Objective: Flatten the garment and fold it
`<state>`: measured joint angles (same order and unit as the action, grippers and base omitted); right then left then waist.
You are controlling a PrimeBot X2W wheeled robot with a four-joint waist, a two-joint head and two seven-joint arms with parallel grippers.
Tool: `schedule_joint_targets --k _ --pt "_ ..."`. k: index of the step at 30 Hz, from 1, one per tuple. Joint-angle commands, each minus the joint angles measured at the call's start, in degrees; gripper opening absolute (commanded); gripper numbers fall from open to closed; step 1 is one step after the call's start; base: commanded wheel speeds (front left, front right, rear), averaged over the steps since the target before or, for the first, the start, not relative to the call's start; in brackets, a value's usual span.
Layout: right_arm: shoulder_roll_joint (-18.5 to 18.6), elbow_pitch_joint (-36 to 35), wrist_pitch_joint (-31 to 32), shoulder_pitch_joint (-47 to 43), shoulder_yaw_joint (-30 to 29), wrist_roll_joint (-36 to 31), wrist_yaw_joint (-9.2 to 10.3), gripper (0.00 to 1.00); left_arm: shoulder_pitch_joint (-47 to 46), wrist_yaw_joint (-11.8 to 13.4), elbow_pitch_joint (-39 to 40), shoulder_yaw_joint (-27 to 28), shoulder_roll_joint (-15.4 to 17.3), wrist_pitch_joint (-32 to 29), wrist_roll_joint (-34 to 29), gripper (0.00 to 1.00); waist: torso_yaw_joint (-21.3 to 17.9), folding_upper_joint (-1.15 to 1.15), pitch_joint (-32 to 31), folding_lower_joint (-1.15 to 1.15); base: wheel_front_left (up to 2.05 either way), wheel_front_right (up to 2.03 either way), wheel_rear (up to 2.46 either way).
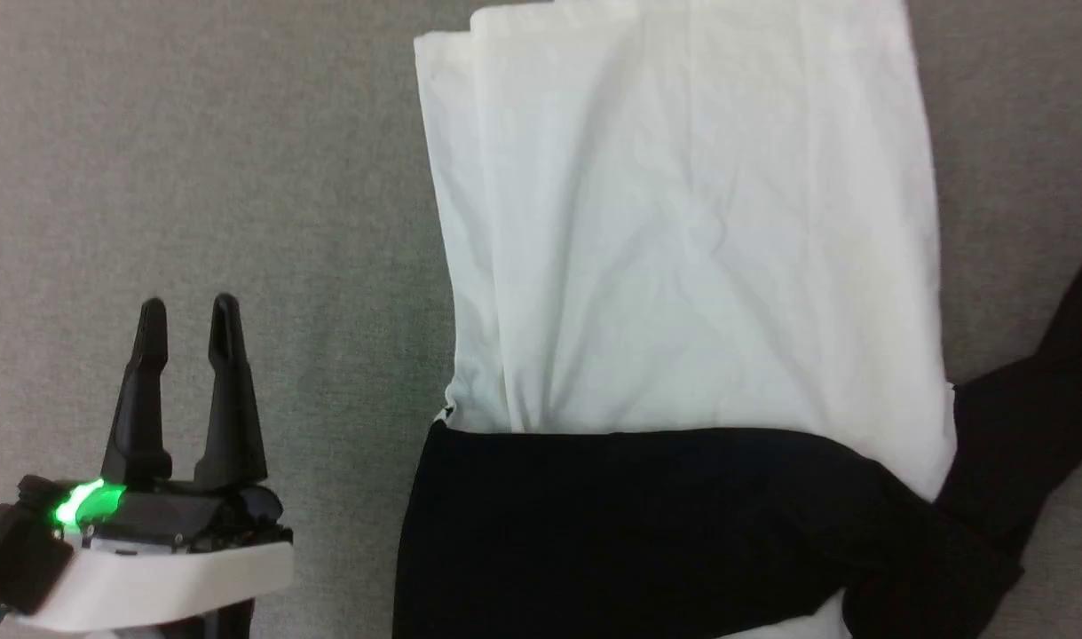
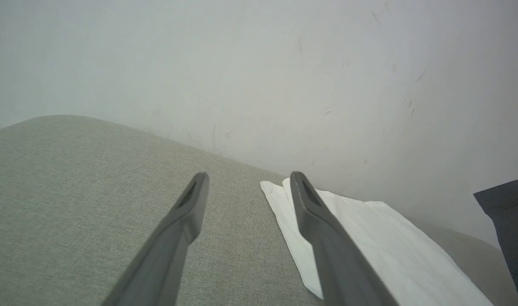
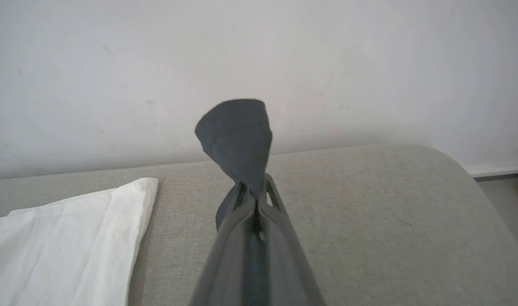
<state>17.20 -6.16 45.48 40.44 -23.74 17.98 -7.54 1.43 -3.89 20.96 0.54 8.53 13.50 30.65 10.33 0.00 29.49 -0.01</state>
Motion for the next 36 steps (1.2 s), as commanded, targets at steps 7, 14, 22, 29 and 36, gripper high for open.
schedule_joint_targets --k 7,14,22,29,36 --pt "0.9 -5.5 -2.8 -13.6 -12.6 3.0 0.05 0.00 5.3 2.1 2.4 1.7 0.8 -1.7 -0.4 1.00 -4.2 0.00 -11.2 0.01 0.00 0.00 0.00" --pt "-1.0 -6.8 -6.9 -26.6 -23.7 3.7 0.05 0.00 9.1 3.2 3.8 2.4 0.9 -2.3 -0.4 1.00 -4.9 0.00 -15.5 0.01 0.00 0.00 0.00" --pt "-3.3 -7.8 -11.3 -33.5 -22.3 5.5 0.05 0.00 12.1 4.2 5.1 3.0 0.9 -3.1 -0.2 1.00 -5.5 0.00 -19.8 0.01 0.00 0.00 0.00" --pt "-2.8 -14.5 -11.5 -32.5 -13.5 7.8 0.05 0.00 13.3 4.8 6.3 2.9 1.1 -4.0 -0.2 1.00 -5.1 0.00 -22.0 0.01 0.00 0.00 0.00" --pt "-3.3 -22.3 -9.0 -29.2 -2.1 8.6 0.05 0.00 14.0 5.1 6.8 2.5 1.2 -4.6 -0.1 1.00 -3.4 0.00 -23.5 0.01 0.00 0.00 0.00"
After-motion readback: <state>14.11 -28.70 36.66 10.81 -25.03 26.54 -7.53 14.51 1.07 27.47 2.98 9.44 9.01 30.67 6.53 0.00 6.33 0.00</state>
